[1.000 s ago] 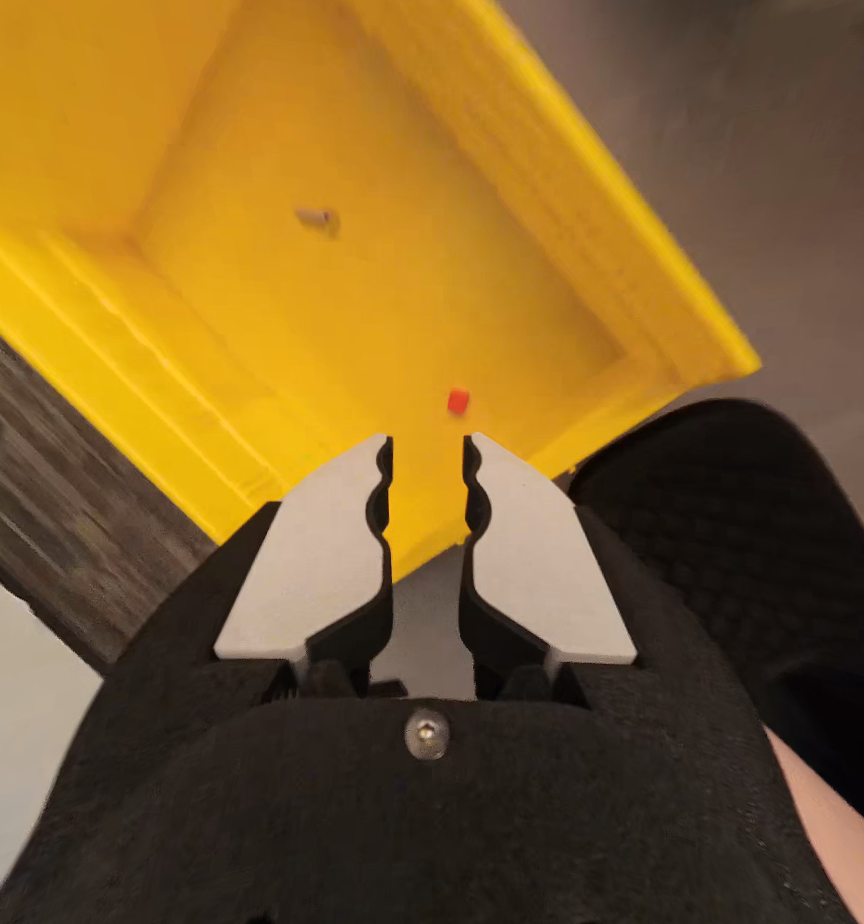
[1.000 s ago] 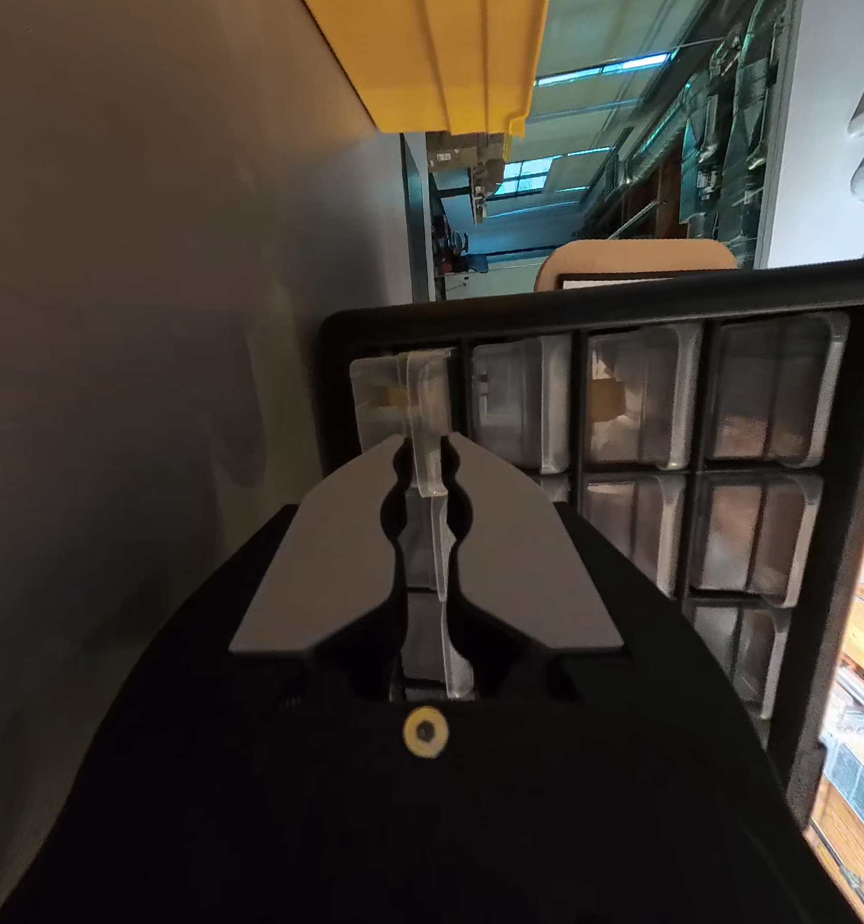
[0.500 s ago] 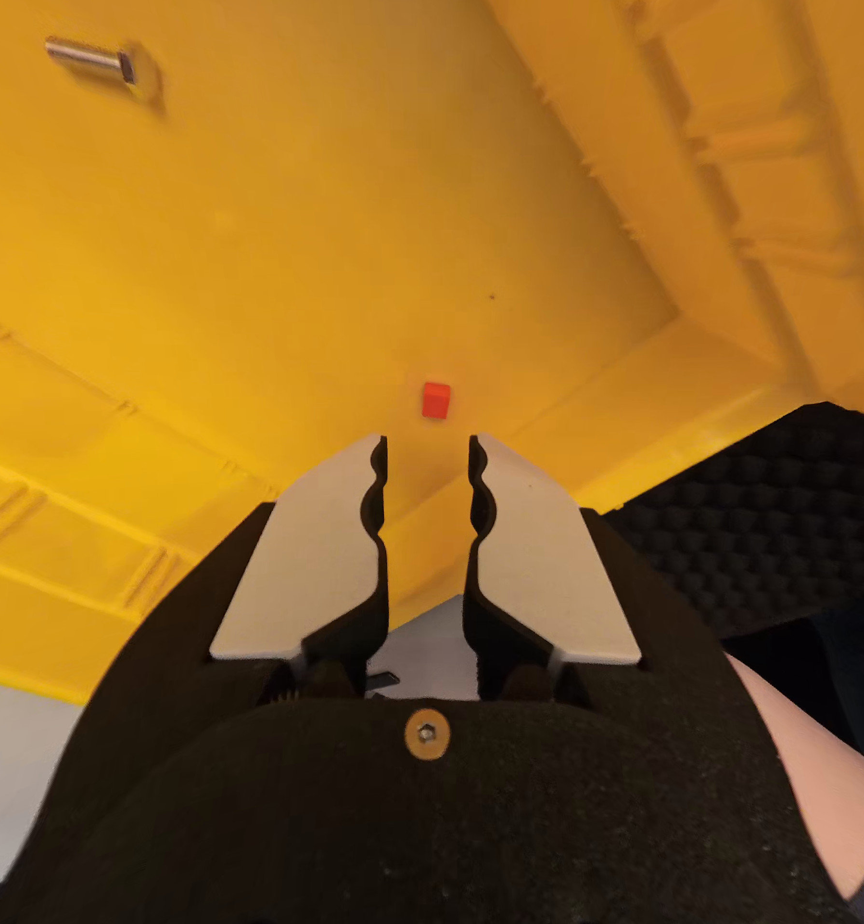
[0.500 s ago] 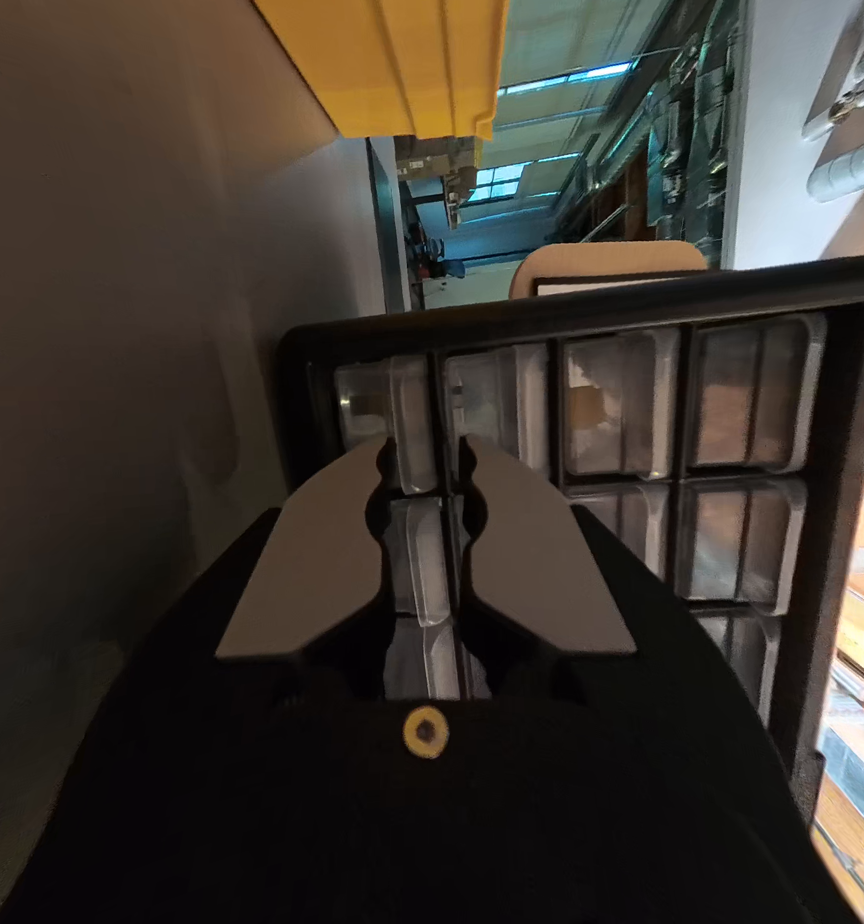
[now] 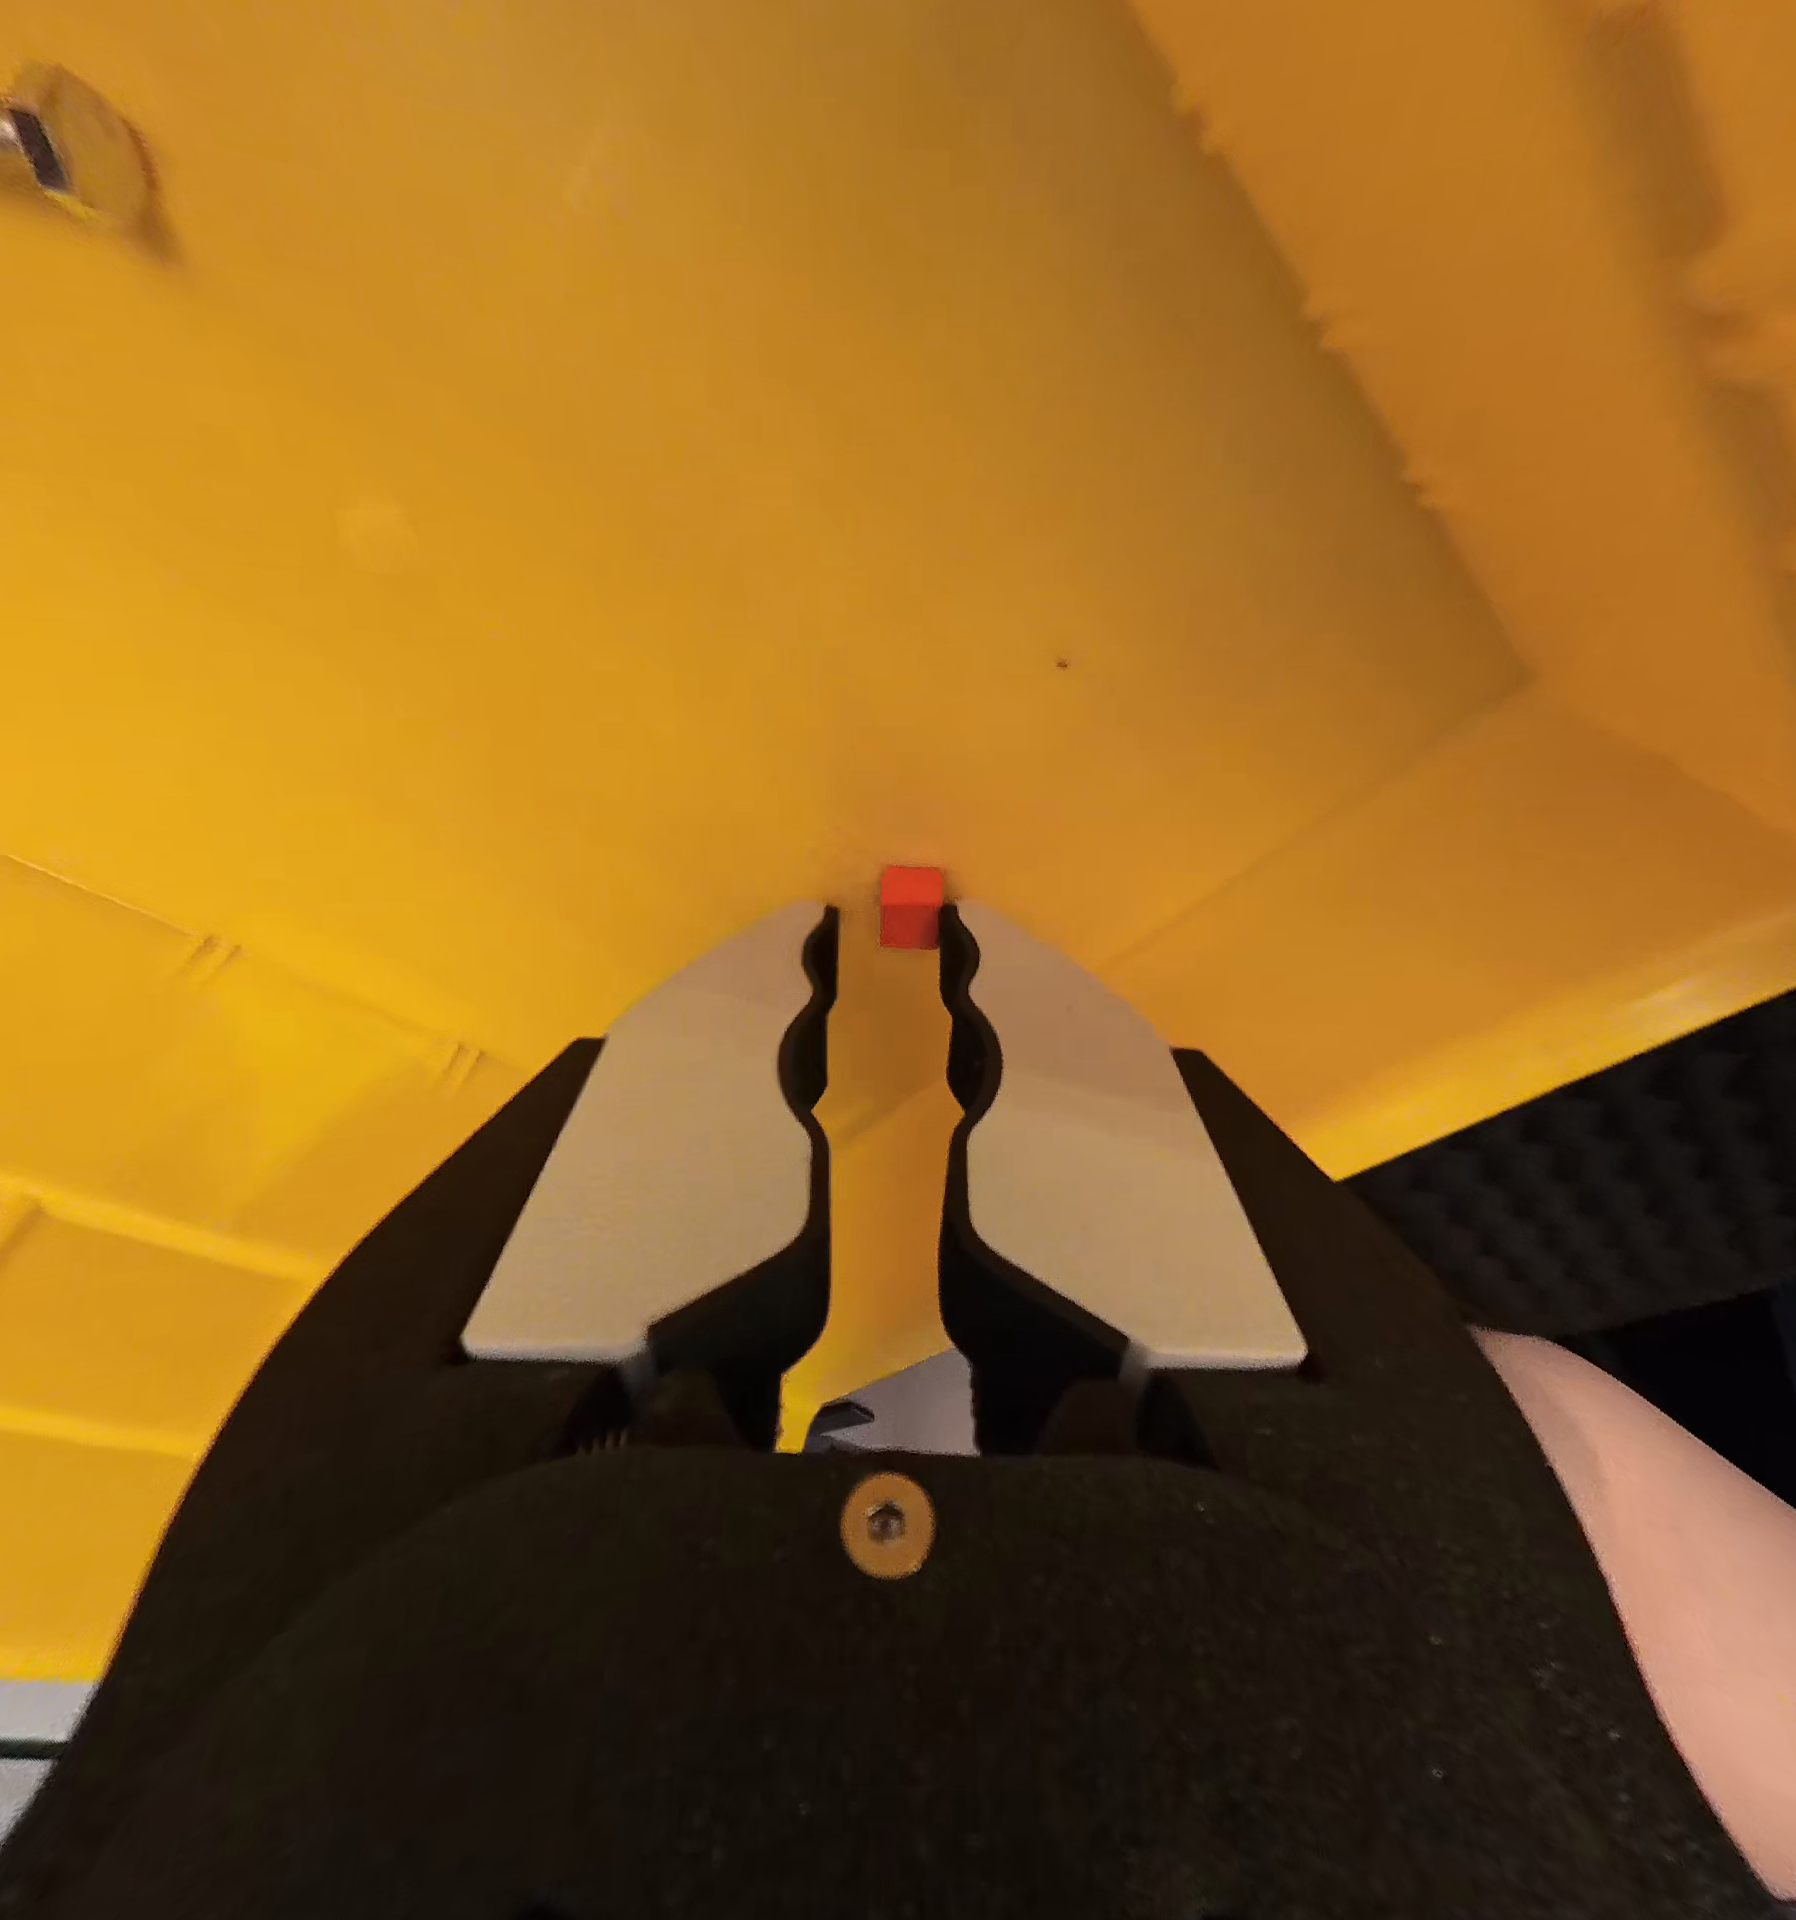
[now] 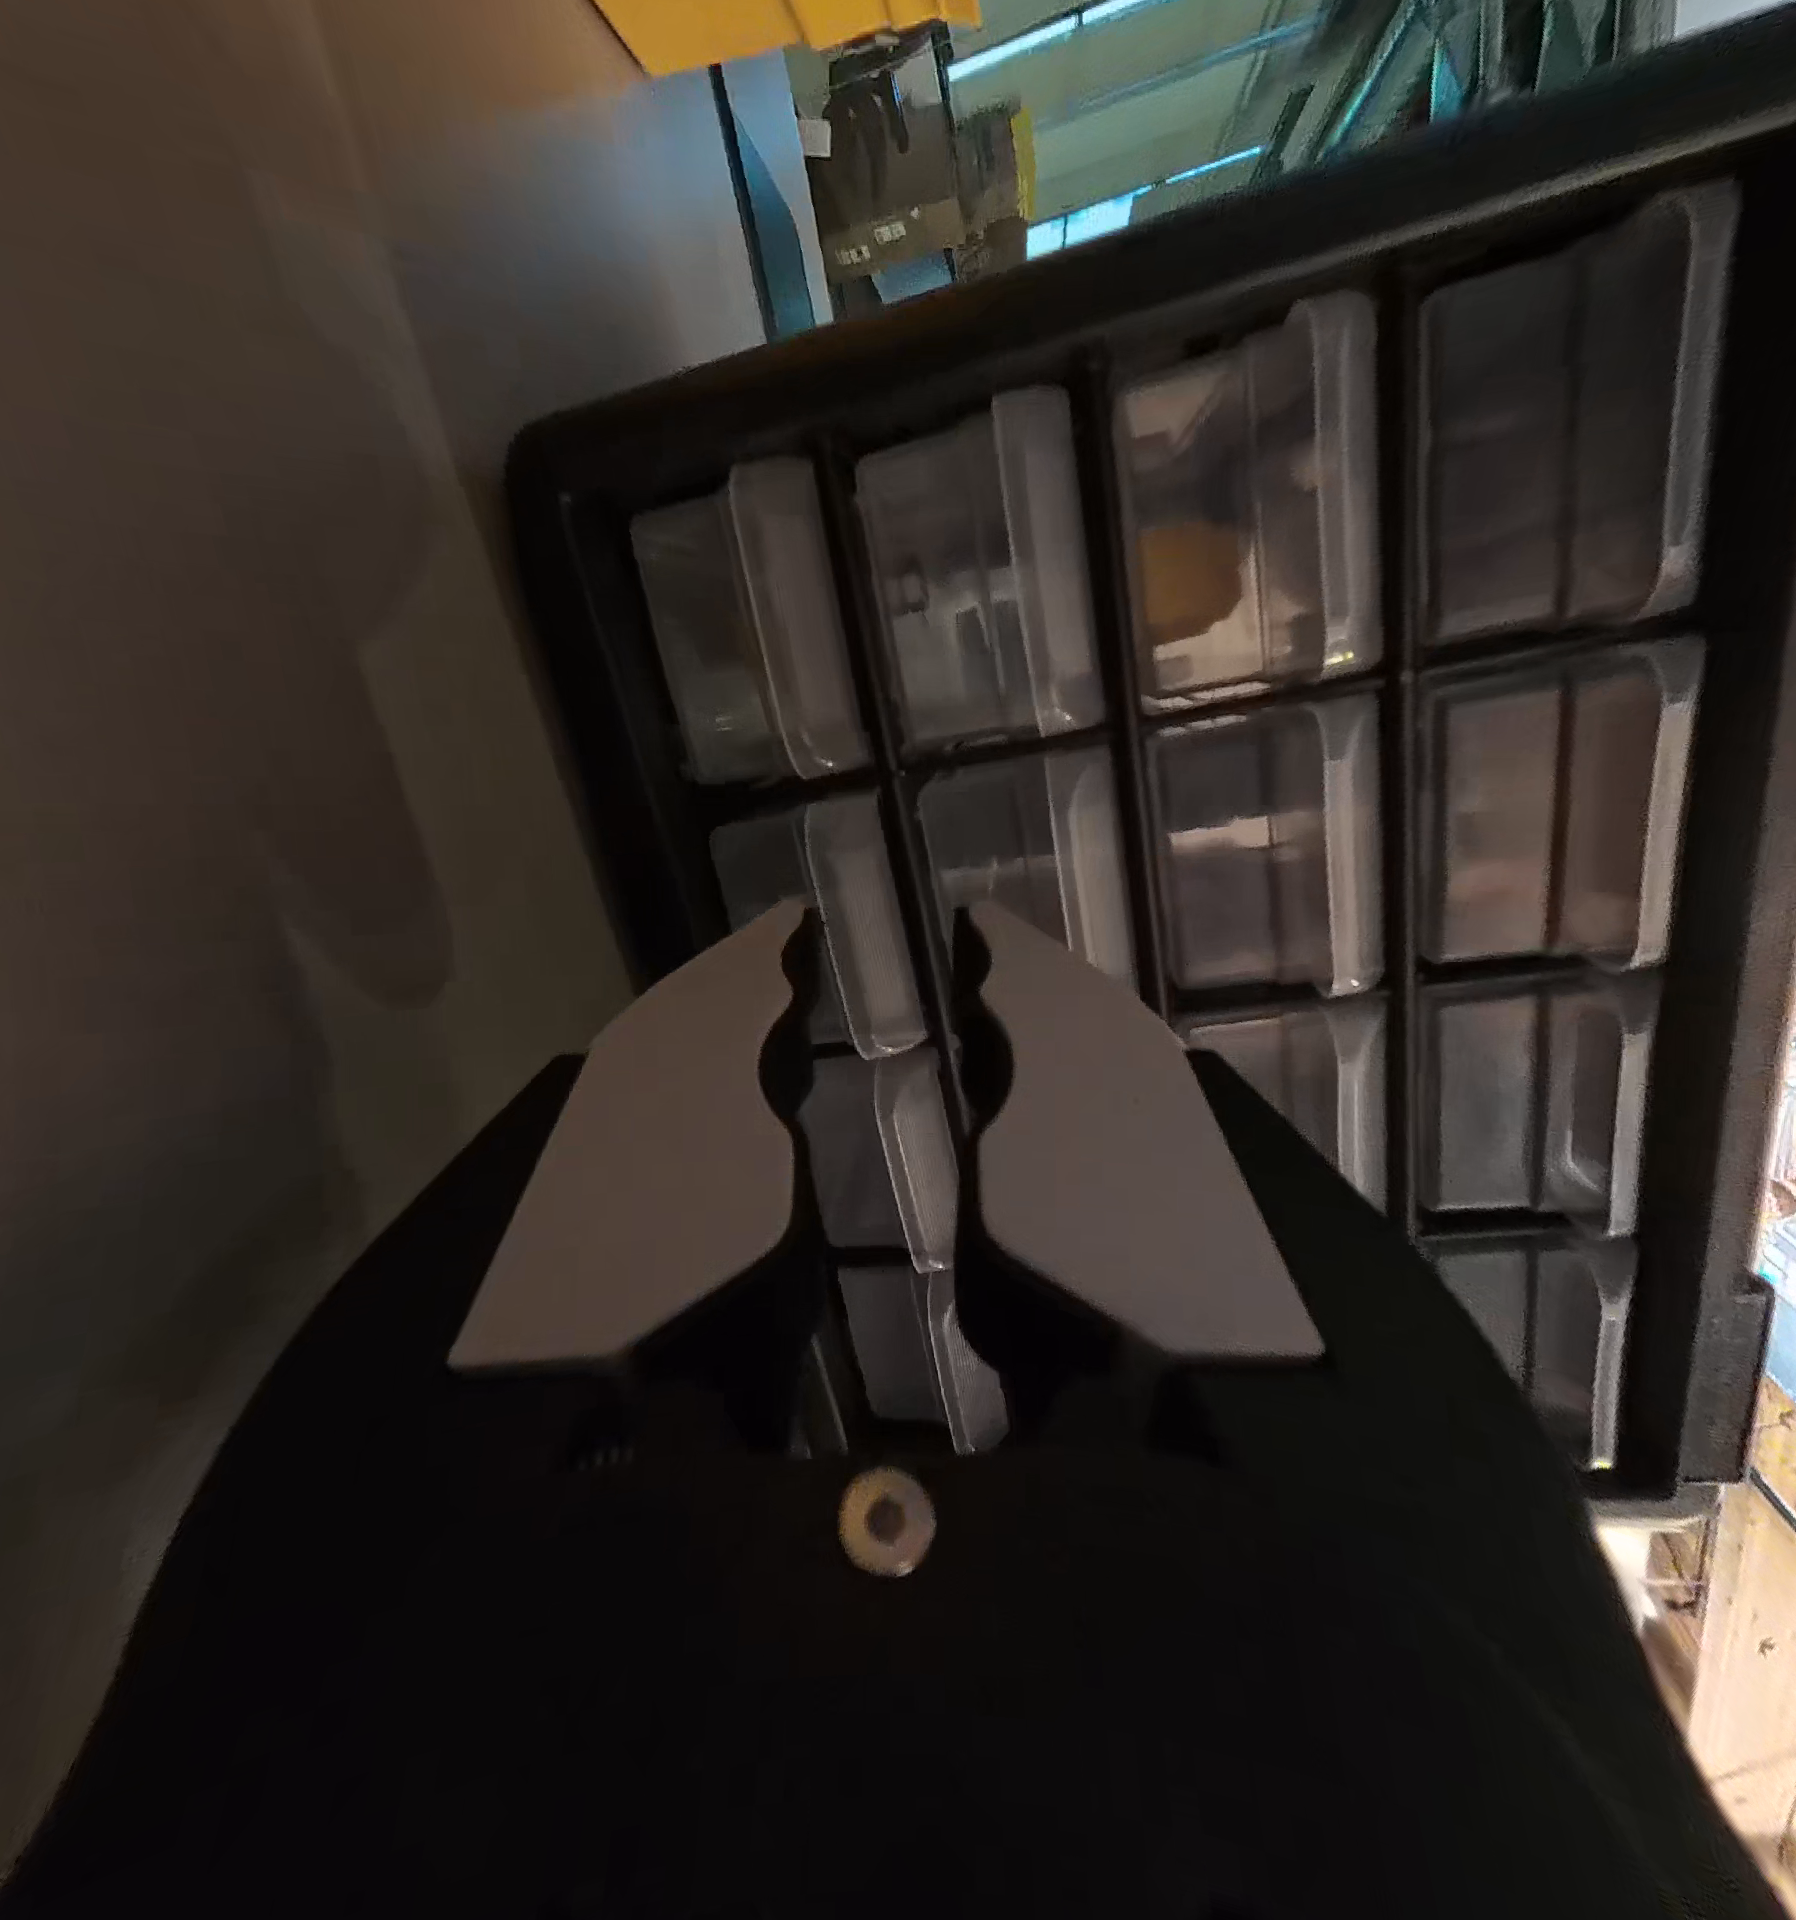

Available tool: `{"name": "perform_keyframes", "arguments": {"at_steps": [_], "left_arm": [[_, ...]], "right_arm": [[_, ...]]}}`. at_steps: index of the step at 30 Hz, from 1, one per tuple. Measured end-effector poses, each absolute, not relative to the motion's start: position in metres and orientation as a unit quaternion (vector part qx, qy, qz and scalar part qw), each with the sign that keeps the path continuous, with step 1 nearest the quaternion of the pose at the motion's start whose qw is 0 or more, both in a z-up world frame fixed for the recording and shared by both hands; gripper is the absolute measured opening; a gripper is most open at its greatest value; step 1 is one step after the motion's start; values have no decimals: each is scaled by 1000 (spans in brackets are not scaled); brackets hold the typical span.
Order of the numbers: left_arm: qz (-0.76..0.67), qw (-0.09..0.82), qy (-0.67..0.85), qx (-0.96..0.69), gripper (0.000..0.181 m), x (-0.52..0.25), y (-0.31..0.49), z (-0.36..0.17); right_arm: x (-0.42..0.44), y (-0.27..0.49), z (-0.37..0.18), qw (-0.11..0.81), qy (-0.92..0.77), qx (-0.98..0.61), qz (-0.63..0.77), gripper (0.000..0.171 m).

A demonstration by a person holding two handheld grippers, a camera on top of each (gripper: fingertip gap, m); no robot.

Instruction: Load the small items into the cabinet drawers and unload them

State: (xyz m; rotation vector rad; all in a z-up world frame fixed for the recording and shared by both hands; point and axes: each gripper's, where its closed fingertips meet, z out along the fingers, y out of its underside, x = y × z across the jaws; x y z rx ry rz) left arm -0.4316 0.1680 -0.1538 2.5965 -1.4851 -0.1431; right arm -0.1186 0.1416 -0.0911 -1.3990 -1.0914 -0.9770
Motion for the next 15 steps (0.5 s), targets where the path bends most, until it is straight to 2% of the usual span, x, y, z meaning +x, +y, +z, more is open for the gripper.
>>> {"name": "perform_keyframes", "arguments": {"at_steps": [5,15], "left_arm": [[-43,76,-508,857,10,-429,166,-154],[-32,56,-525,849,10,-427,166,-145]], "right_arm": [[-111,143,-89,534,-440,-607,-390,25],[-115,143,-91,535,-445,-611,-378,23]]}}
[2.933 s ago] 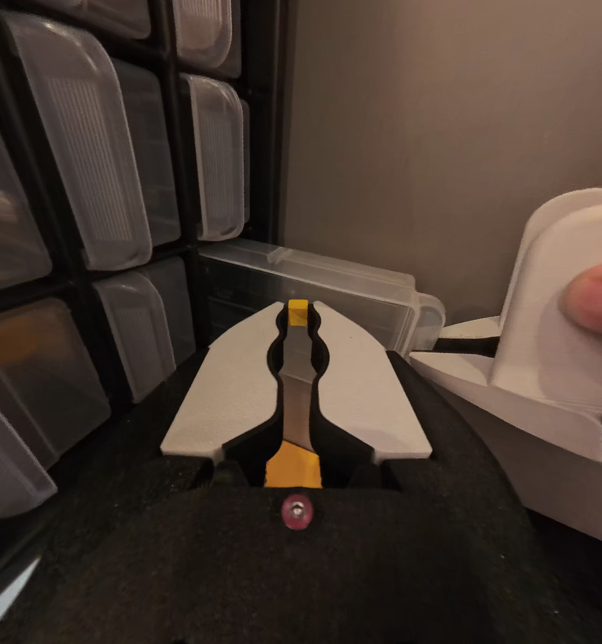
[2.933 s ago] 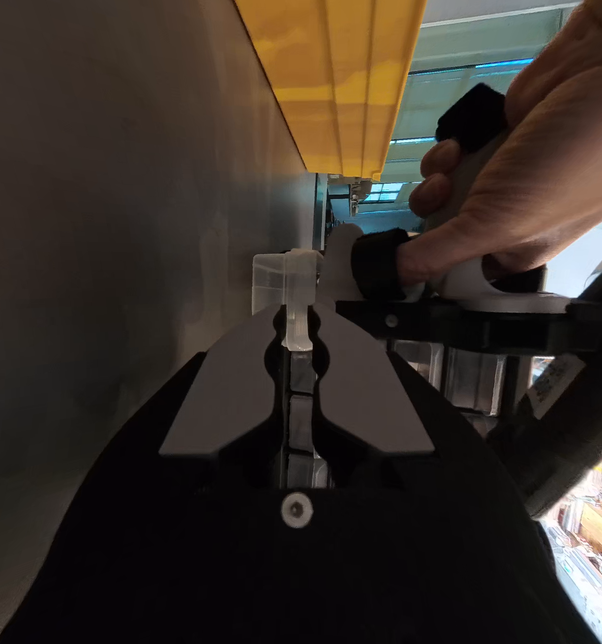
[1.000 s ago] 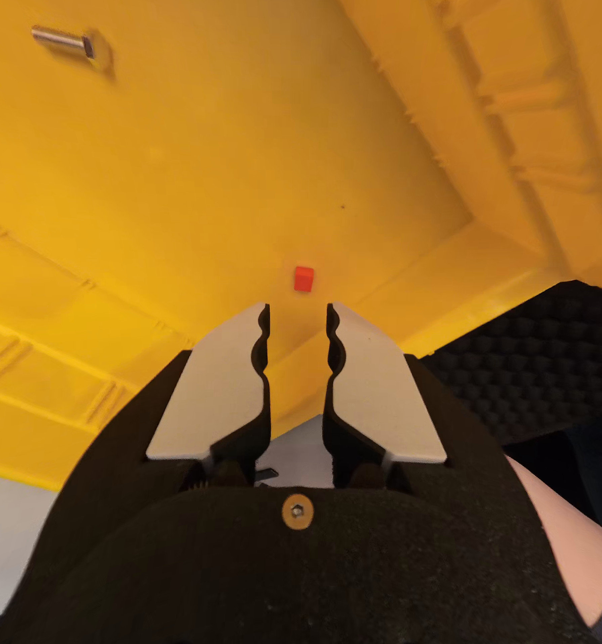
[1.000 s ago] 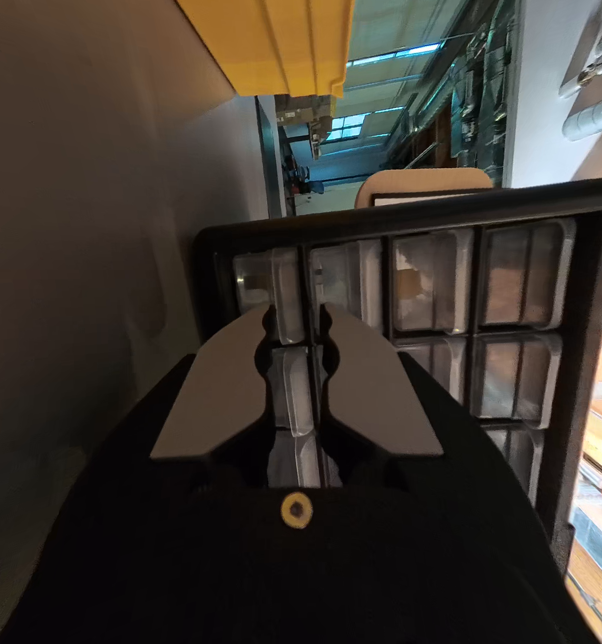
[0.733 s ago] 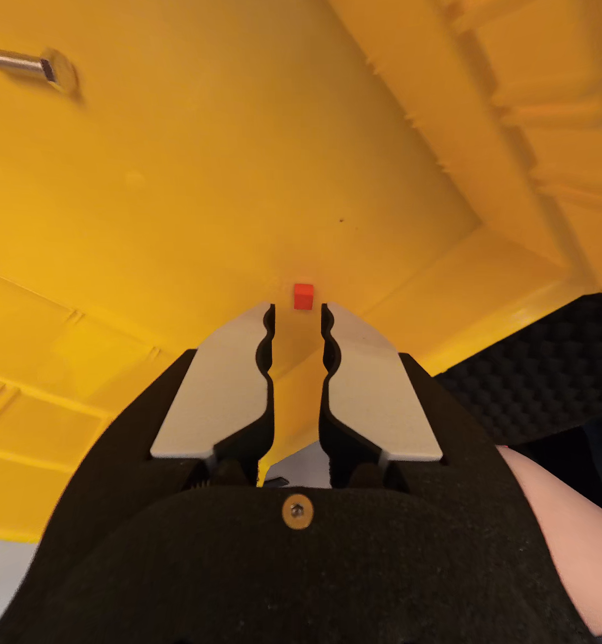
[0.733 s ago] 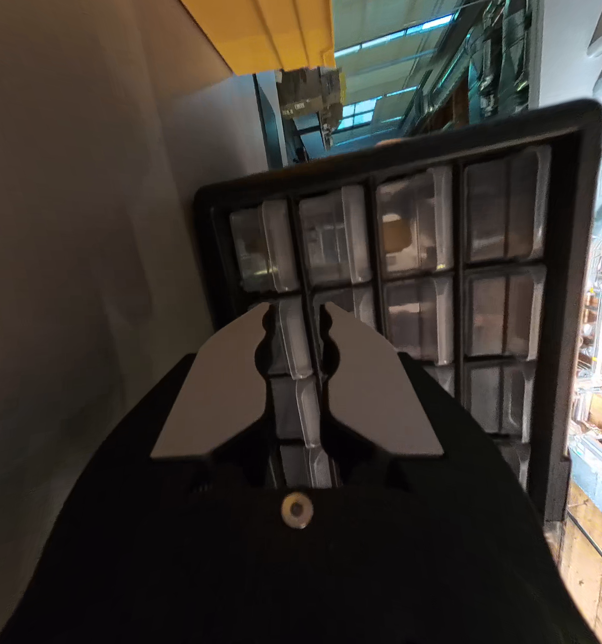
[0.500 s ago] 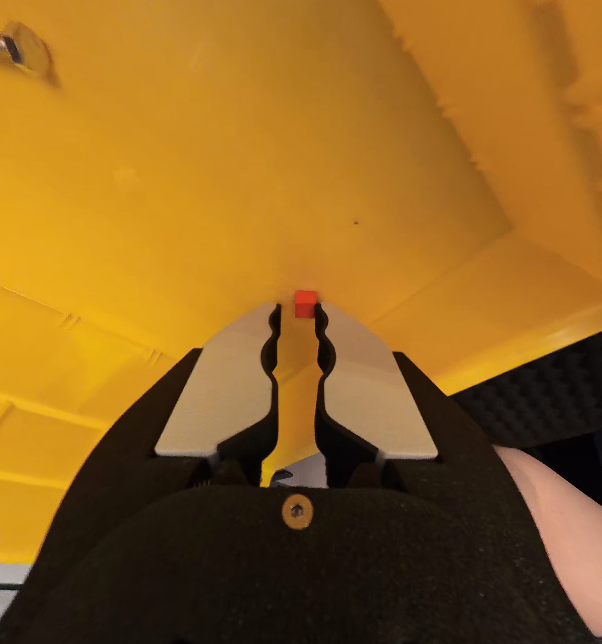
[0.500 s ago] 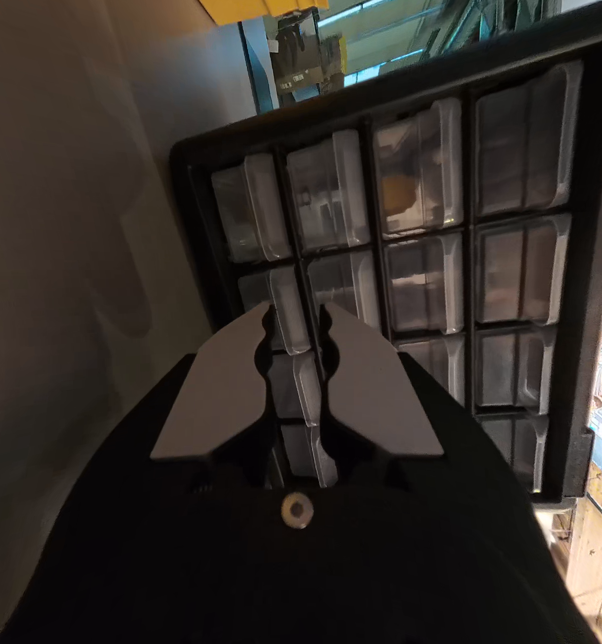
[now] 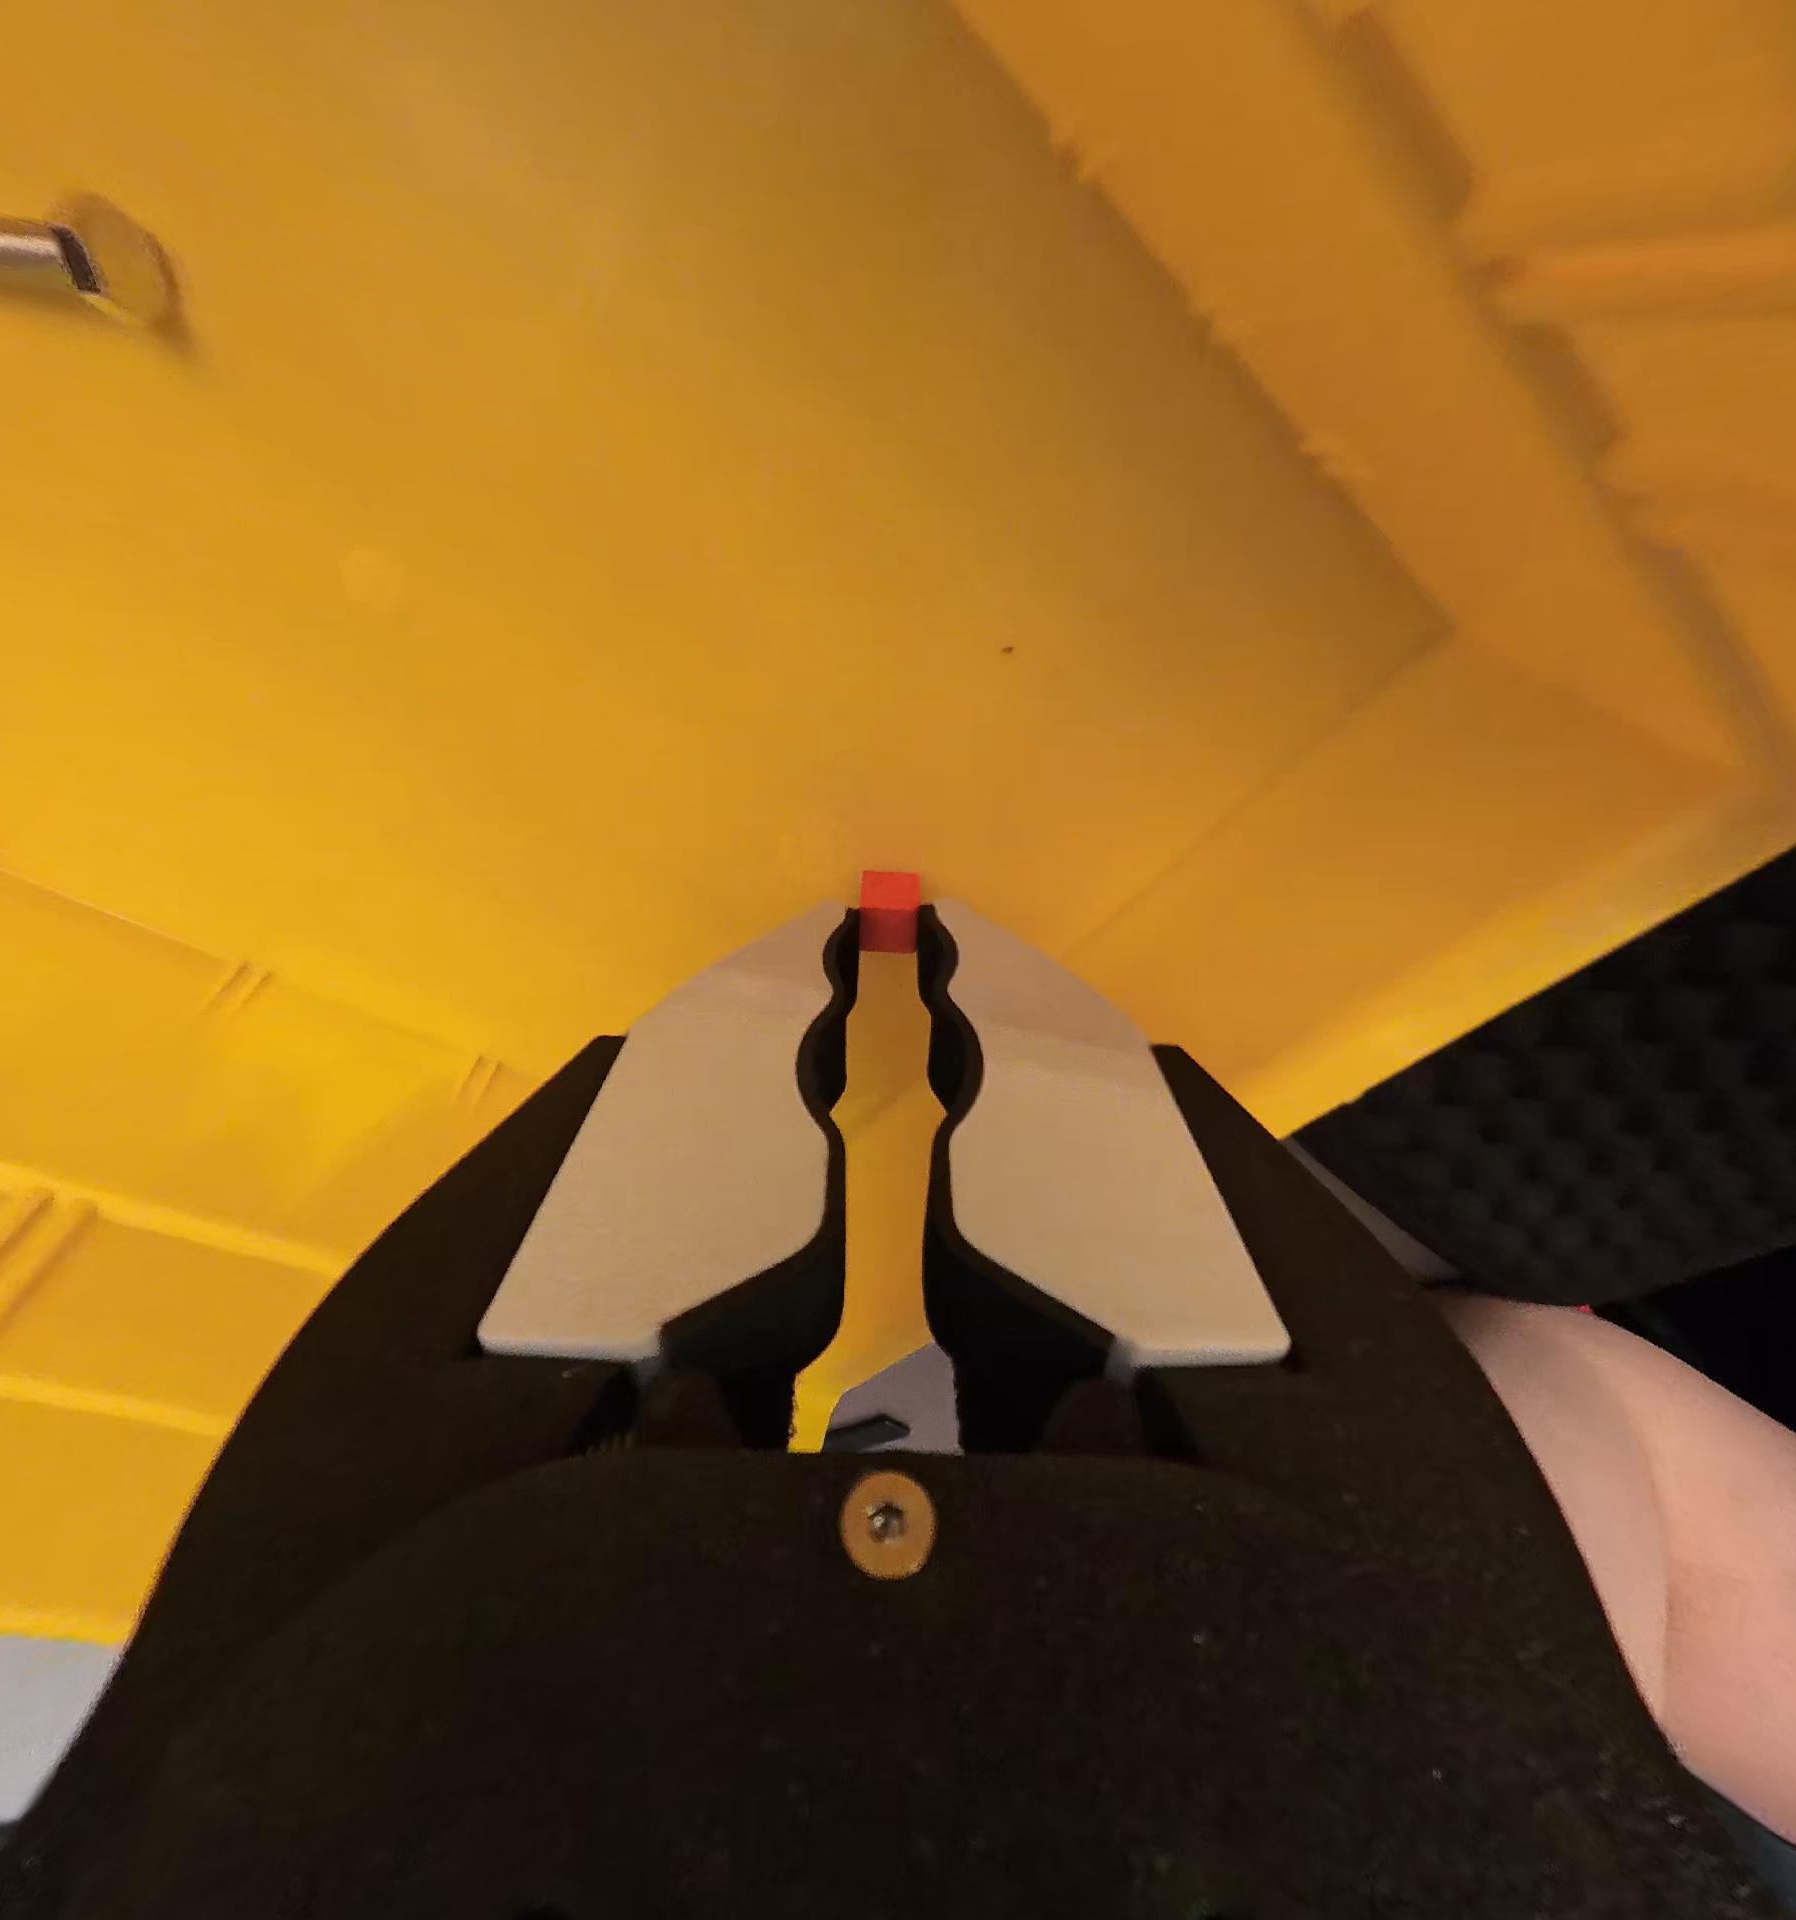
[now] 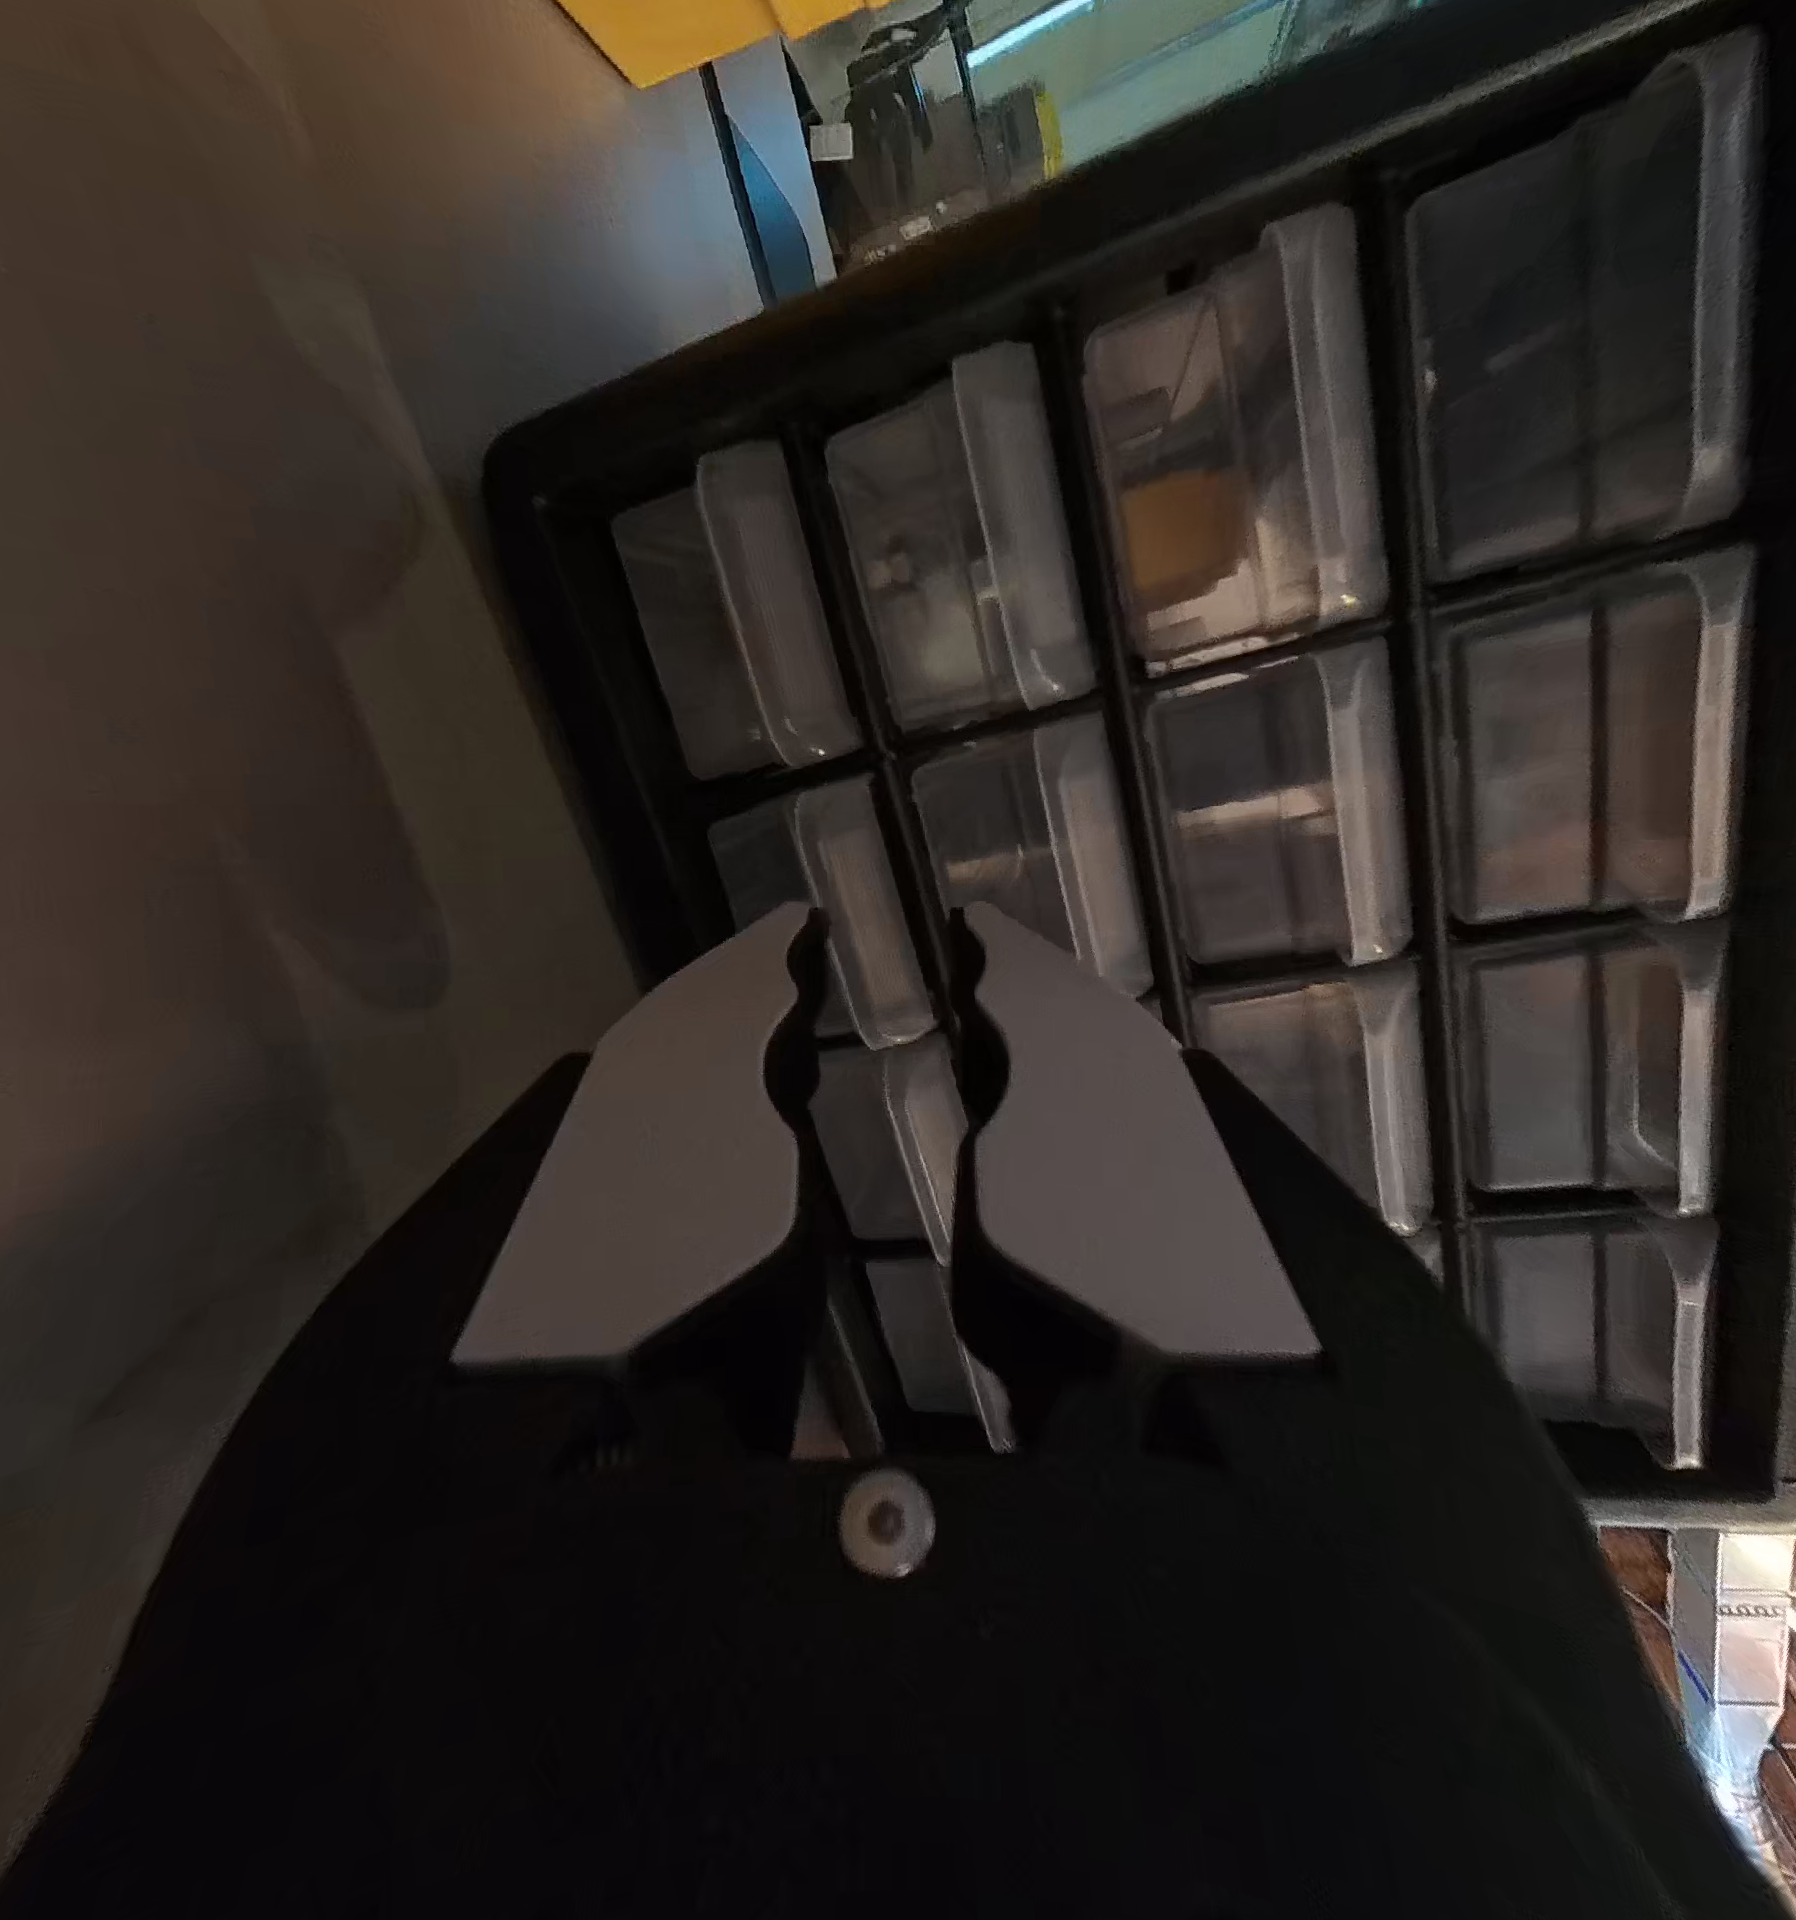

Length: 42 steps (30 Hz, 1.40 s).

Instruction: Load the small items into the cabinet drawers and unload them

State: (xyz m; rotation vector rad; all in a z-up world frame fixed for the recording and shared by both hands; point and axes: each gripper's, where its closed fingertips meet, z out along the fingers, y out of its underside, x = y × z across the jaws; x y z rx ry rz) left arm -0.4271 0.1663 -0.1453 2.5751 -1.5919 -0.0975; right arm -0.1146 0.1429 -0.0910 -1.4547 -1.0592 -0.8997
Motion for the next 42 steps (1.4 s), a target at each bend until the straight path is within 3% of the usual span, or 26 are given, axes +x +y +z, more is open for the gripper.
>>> {"name": "perform_keyframes", "arguments": {"at_steps": [22,32,42], "left_arm": [[-9,6,-529,849,10,-432,173,-121],[-2,0,-534,846,10,-431,173,-119],[6,-22,-518,855,10,-441,176,-109]], "right_arm": [[-109,162,-105,504,-464,-578,-443,22],[-110,163,-101,509,-464,-567,-452,13],[-116,126,-101,496,-476,-560,-463,12]]}}
